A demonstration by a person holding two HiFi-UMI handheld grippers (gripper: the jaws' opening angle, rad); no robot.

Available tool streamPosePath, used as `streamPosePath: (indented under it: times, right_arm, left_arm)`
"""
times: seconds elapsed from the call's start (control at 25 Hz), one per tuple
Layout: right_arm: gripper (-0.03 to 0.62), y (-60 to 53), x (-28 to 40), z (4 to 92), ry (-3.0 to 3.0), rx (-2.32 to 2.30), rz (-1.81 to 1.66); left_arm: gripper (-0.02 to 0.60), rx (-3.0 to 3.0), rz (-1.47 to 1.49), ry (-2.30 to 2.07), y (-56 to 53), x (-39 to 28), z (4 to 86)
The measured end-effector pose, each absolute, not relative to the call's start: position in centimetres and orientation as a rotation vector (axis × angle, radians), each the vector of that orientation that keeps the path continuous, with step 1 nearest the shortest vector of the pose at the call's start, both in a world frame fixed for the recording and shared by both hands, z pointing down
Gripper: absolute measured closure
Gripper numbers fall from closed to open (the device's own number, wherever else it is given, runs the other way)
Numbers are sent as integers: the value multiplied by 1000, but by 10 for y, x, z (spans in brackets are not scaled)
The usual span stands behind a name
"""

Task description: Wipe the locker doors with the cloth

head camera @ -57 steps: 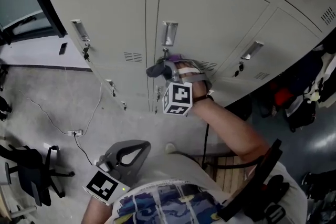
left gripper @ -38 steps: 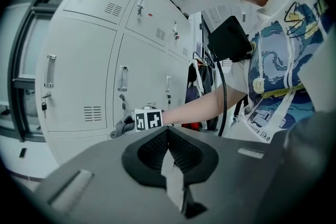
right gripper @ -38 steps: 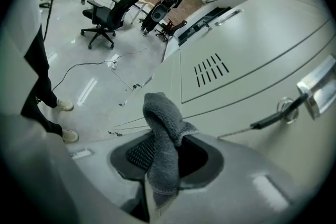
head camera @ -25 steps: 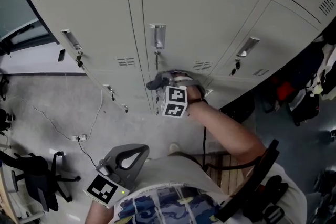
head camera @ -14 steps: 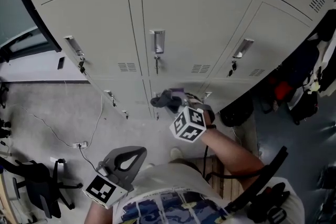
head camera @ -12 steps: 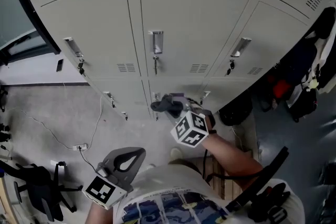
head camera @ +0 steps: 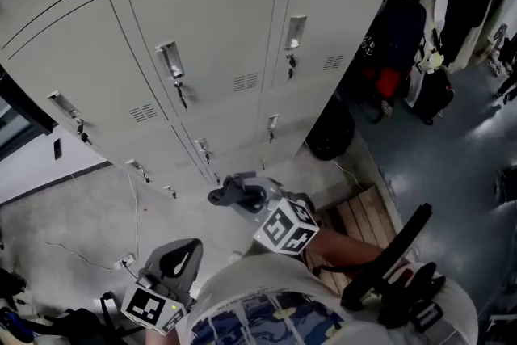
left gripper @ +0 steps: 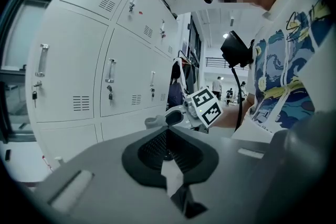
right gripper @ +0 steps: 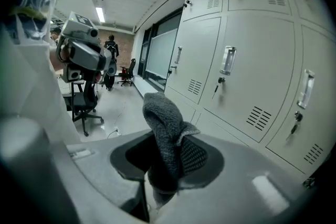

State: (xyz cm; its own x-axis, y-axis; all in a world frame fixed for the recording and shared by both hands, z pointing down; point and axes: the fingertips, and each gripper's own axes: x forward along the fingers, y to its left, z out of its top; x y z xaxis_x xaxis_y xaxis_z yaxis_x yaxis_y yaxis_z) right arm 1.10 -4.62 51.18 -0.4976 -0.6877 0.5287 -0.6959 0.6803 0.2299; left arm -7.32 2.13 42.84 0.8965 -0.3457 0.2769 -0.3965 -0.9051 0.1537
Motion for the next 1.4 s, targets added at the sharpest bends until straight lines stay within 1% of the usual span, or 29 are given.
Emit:
streamPosePath:
  times: [0.44,0.84,1.08,1.24,1.4]
  right_arm:
    - [480,17,6,474,-2332,1182,2]
    - [482,54,3,467,-2291,1213,-11]
    - [482,71,0,467,-2304,1204,-37]
    - [482,94,12,465,-2304,1215,-41]
    - [484,135,38,464,-2292,1249,-38]
  left_arm:
    - [578,2908,401,-411,55,-70,432]
    - [578,2920,382,-298,77,-67,432]
    - [578,2912,402,-341,91,-72,437]
    - [578,2884,417,-351,114,-64,444]
    - [578,2911,451,-308,149,-35,446]
